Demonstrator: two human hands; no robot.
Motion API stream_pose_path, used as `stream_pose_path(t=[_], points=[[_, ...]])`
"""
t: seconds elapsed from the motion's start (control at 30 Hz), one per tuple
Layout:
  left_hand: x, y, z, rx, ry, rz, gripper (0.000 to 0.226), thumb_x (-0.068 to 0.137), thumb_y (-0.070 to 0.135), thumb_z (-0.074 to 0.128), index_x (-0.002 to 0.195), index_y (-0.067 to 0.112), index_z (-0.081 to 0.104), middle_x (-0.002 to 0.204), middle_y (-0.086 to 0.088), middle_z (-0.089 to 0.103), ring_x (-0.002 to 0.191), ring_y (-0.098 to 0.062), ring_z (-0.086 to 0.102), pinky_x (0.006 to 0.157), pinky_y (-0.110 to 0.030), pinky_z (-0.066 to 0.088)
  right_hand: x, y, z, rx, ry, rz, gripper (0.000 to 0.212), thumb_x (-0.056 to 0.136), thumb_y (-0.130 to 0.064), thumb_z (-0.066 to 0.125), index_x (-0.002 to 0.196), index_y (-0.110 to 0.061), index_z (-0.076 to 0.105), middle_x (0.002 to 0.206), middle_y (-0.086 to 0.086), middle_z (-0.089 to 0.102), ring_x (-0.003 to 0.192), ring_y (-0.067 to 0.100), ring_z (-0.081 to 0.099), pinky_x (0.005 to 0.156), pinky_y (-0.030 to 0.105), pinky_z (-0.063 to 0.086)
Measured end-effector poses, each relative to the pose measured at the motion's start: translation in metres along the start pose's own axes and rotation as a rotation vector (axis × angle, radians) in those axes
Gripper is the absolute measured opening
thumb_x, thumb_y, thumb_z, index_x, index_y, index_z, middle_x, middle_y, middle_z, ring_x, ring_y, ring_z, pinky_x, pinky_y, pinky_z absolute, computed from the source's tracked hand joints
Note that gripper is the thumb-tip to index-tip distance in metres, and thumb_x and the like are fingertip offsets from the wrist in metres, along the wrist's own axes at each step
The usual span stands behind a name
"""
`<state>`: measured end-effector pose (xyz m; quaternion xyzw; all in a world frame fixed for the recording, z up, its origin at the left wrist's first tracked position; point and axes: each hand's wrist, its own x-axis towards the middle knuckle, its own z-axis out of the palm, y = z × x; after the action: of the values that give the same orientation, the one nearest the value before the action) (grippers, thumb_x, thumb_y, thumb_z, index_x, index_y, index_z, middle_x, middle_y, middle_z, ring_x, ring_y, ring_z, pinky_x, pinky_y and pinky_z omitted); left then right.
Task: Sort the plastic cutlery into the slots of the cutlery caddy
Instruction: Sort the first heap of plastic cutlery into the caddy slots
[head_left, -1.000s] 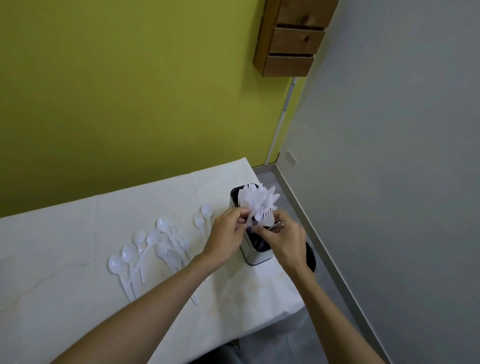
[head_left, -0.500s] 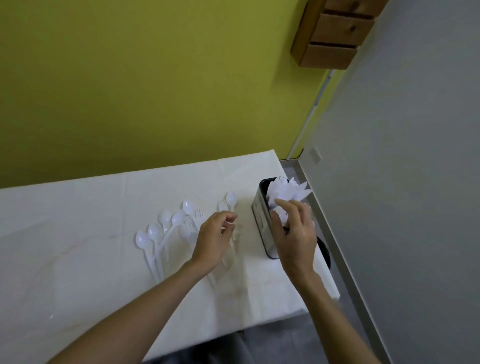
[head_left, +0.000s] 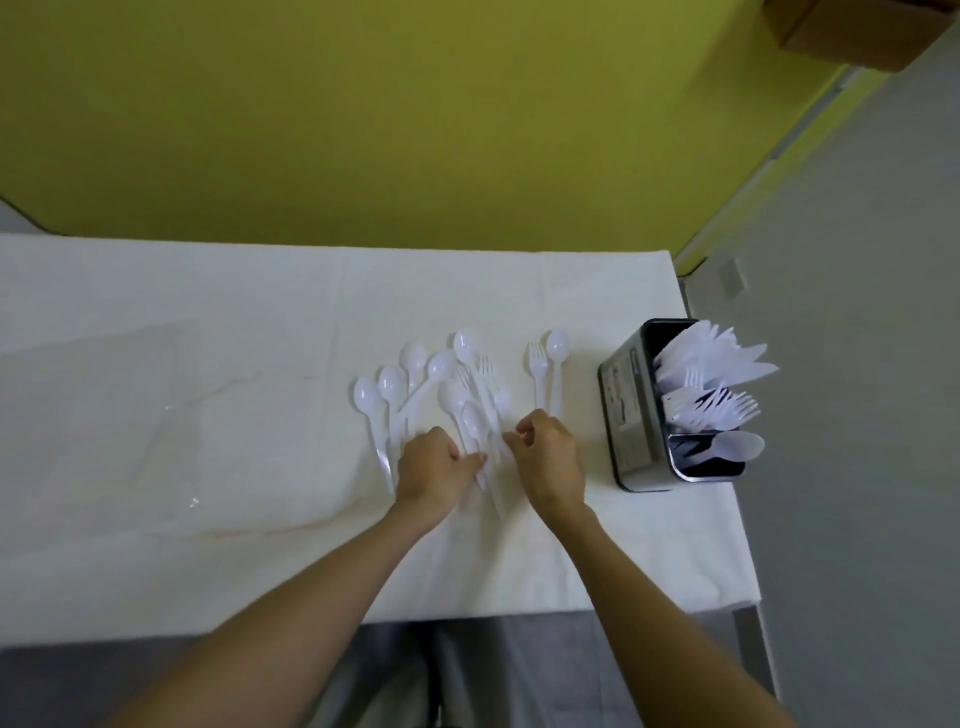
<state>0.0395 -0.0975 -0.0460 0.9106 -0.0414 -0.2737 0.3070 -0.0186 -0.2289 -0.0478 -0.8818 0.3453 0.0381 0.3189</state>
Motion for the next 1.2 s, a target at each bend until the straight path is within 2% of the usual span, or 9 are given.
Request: stream_pose_path(t=[0.1,0.2,0.43,0.57,0.8,0.9,0.97,1.1,1.2], points=[[0.004,-0.001,-0.002,0.005,-0.010,-0.022,0.045,0.082,0.036,0.071,0.052,0.013,0.046,0.050,0.000,0.046,0.047,-0.015,0.044,0.047,-0.026,0.031,0.003,-0.004,0.005,-0.009,0.012,0.022,0.015,0.095,-0.030,0.060,0.096,-0.016,0.057,0.093,0.000,0.062,0.082,0.019,0.060,0.071,0.036,0.054],[0.008,-0.008,-0.010,-0.011,0.003,-0.057,0.035,0.084,0.031,0.068,0.059,0.013,0.052,0.058,-0.005,0.051,0.055,-0.018,0.046,0.051,-0.026,0.035,0.006,-0.009,0.008,-0.002,0.003,0.033,0.014,0.095,-0.030,0.059,0.094,-0.016,0.057,0.091,-0.001,0.061,0.081,0.017,0.060,0.071,0.032,0.052],[0.010,-0.015,-0.015,-0.047,0.065,-0.076,0.026,0.085,0.022,0.064,0.064,0.013,0.051,0.060,-0.005,0.049,0.057,-0.017,0.043,0.055,-0.027,0.035,0.016,-0.013,0.004,0.093,-0.039,0.128,0.014,0.096,-0.026,0.057,0.095,-0.013,0.062,0.090,0.000,0.065,0.084,0.019,0.061,0.069,0.029,0.048],[0.007,-0.005,-0.009,-0.029,0.072,-0.038,0.050,0.081,0.037,0.067,0.054,0.015,0.032,0.051,0.003,0.035,0.046,-0.014,0.034,0.045,-0.025,0.025,0.016,-0.012,0.001,0.073,-0.051,0.125,0.014,0.096,-0.022,0.052,0.094,-0.012,0.060,0.085,-0.001,0.062,0.080,0.018,0.058,0.066,0.028,0.044],[0.008,-0.016,-0.014,0.004,0.099,-0.081,0.035,0.081,0.014,0.058,0.054,0.010,0.035,0.048,-0.003,0.037,0.044,-0.017,0.034,0.048,-0.026,0.031,0.015,-0.006,-0.007,0.106,-0.012,0.140,0.013,0.095,-0.017,0.047,0.096,-0.011,0.058,0.084,0.004,0.064,0.078,0.022,0.060,0.065,0.032,0.050],[0.002,-0.019,-0.014,-0.028,0.137,-0.084,0.023,0.086,0.022,0.060,0.071,0.011,0.047,0.071,-0.003,0.057,0.059,-0.015,0.050,0.051,-0.022,0.032,0.013,-0.004,-0.010,0.135,-0.029,0.113,0.011,0.092,-0.014,0.053,0.102,-0.012,0.057,0.090,0.003,0.064,0.081,0.021,0.060,0.067,0.031,0.050],[-0.004,-0.012,-0.008,-0.059,0.119,-0.030,0.026,0.086,0.031,0.062,0.073,0.017,0.045,0.078,-0.001,0.057,0.063,-0.013,0.051,0.052,-0.022,0.032,0.014,-0.004,-0.010,0.183,-0.039,0.134,0.018,0.089,-0.013,0.055,0.106,-0.012,0.058,0.093,0.002,0.065,0.084,0.021,0.061,0.070,0.031,0.051],[-0.008,0.005,0.013,0.023,0.053,0.022,0.038,0.079,0.049,0.067,0.077,0.019,0.046,0.080,0.002,0.053,0.069,-0.018,0.053,0.054,-0.027,0.034,0.014,-0.002,-0.009,0.259,-0.036,0.151,0.023,0.085,-0.013,0.056,0.108,-0.013,0.060,0.091,0.003,0.067,0.081,0.026,0.066,0.076,0.042,0.058],[-0.003,0.003,0.013,0.032,0.070,0.003,0.034,0.080,0.045,0.067,0.081,0.016,0.051,0.082,0.003,0.055,0.073,-0.018,0.056,0.057,-0.028,0.038,0.015,0.001,-0.009,0.290,-0.035,0.145,0.020,0.087,-0.013,0.057,0.107,-0.013,0.060,0.091,0.004,0.067,0.082,0.027,0.066,0.077,0.043,0.058]])
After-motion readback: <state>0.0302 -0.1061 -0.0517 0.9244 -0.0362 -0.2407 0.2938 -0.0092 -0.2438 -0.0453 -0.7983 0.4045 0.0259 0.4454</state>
